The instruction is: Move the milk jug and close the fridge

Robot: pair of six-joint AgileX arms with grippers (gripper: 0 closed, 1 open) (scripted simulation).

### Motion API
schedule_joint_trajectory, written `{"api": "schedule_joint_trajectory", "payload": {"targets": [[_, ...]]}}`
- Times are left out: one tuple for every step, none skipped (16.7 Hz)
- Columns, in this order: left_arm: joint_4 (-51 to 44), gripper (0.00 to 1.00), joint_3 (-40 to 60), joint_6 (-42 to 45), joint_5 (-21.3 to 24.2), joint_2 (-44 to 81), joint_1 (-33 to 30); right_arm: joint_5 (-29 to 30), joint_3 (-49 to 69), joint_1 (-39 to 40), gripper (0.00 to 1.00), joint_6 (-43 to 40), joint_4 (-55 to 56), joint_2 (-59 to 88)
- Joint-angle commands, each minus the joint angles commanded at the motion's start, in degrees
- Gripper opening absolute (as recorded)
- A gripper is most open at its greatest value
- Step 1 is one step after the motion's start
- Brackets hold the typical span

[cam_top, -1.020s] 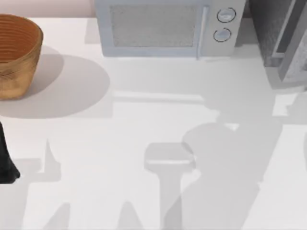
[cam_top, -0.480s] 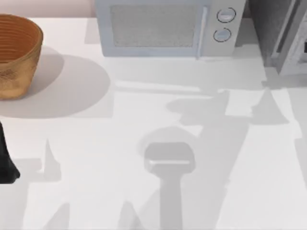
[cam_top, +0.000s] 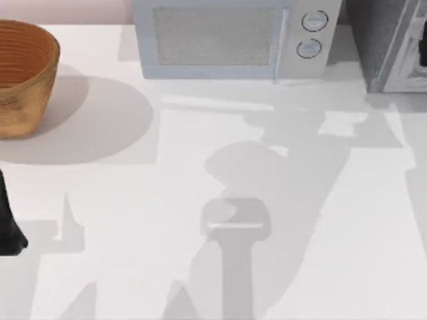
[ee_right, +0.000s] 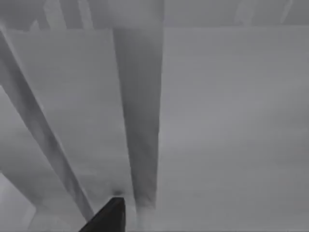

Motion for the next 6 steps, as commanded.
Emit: {"api": "schedule_joint_trajectory", "payload": {"targets": [[0.0,1.0,0.0,0.0,0.0,0.0,0.0,0.0,2.9,0.1,1.0,0.0,-0.6,2.2],[0.0,1.0,0.0,0.0,0.0,0.0,0.0,0.0,5.4,0.1,1.0,0.0,-1.2,4.1],[0.0,1.0,0.0,0.0,0.0,0.0,0.0,-0.1,7.5,0.2,1.0,0.0,-1.6,5.8],[0.0,1.0,0.0,0.0,0.0,0.0,0.0,-0.1,9.1,0.2,1.0,0.0,-2.0,7.0],[0.0,1.0,0.0,0.0,0.0,0.0,0.0,-0.1,10.0,0.2,1.0,0.0,-2.3,7.9],[0.0,1.0,0.0,0.0,0.0,0.0,0.0,-0.1,10.4,0.2,1.0,0.0,-2.4,8.2]]}}
